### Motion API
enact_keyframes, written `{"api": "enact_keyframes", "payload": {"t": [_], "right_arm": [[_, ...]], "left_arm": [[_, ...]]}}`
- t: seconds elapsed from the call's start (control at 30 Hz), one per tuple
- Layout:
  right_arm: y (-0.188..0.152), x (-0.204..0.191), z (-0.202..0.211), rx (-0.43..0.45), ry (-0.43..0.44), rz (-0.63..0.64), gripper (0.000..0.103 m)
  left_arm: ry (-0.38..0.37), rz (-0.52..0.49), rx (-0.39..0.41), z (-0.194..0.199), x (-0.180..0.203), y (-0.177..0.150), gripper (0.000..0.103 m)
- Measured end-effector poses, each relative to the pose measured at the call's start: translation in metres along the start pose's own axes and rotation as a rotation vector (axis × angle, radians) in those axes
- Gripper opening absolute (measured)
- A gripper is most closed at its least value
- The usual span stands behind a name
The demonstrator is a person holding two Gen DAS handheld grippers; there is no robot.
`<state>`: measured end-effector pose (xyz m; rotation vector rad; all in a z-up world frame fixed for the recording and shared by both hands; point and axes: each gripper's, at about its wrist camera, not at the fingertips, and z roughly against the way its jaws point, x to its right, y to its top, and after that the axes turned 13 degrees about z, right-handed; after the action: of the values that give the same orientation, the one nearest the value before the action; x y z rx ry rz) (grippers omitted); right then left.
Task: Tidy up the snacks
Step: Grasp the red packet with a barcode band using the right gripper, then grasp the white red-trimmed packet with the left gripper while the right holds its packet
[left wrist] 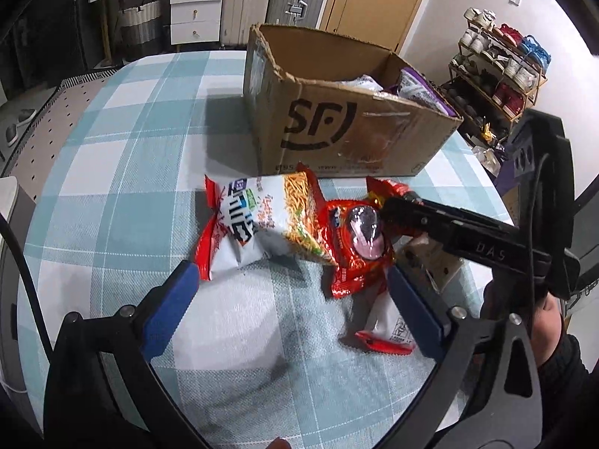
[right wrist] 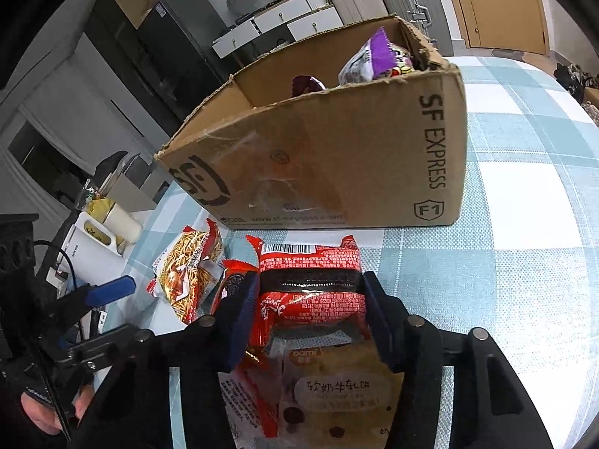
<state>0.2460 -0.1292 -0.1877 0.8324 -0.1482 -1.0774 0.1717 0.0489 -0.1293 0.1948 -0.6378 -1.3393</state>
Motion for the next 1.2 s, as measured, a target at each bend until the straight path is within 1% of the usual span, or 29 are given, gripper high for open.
{"api": "enact_keyframes", "payload": {"t": [0.63,0.7,0.83,0.93,1.1,1.2], "right_arm": [[-0.005,0.005,0.016,0.033,-0.009,-0.002,0.053],[-0.005,0.005,0.016,0.032,-0.009,-0.002,0.053],[-0.005,0.004,0.019,0.037,-0.008,0.000,0.053],[0.000,-0.001,0.030,0.062,-0.008,0.029,0.053],[0.018,-0.012,0.057,0.137,0.005,0.076,0.053],[0.028,-0.017,0.066,0.155,0.007,0.093,0.053]], "left_arm": [[-0.045,-0.011,-0.053,-0.007,0.010,-0.017,0.100],[-0.059,-0.022,-0.067,-0.010,0.015,-0.020,0.100],[-0.059,-0.042,-0.076,-0.013,0.021,-0.027,0.100],[-0.064,-0.033,-0.080,-0.014,0.019,-0.027,0.100],[-0.067,-0.024,-0.092,-0.017,0.017,-0.026,0.100],[-0.073,-0.022,-0.093,-0.018,0.017,-0.026,0.100]]}}
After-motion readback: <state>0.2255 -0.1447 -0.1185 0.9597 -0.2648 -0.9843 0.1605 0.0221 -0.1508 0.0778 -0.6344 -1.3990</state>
